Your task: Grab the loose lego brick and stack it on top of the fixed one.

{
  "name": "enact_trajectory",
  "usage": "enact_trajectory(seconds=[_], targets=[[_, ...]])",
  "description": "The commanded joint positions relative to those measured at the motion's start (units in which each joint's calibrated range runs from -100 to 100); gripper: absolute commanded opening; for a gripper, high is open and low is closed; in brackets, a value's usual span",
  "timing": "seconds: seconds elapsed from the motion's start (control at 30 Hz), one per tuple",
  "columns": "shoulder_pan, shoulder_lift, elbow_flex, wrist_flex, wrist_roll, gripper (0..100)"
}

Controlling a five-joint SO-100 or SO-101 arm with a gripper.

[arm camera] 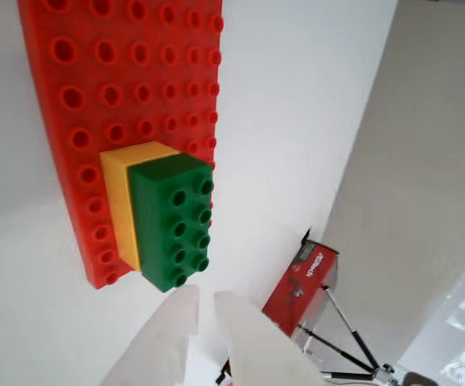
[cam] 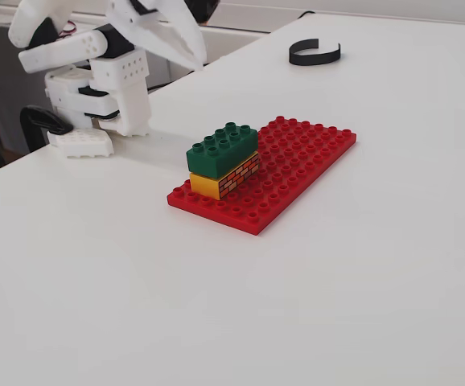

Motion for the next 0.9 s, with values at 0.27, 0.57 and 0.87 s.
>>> enact_trajectory(seconds=[0.27, 0.57, 0.87], targets=[[2.89, -0.60, 12.35, -0.62, -0.80, 1], [3.49, -0.60, 16.43, -1.31, -0.75, 1], [3.04, -0.60, 20.14, -2.53, -0.80, 1]])
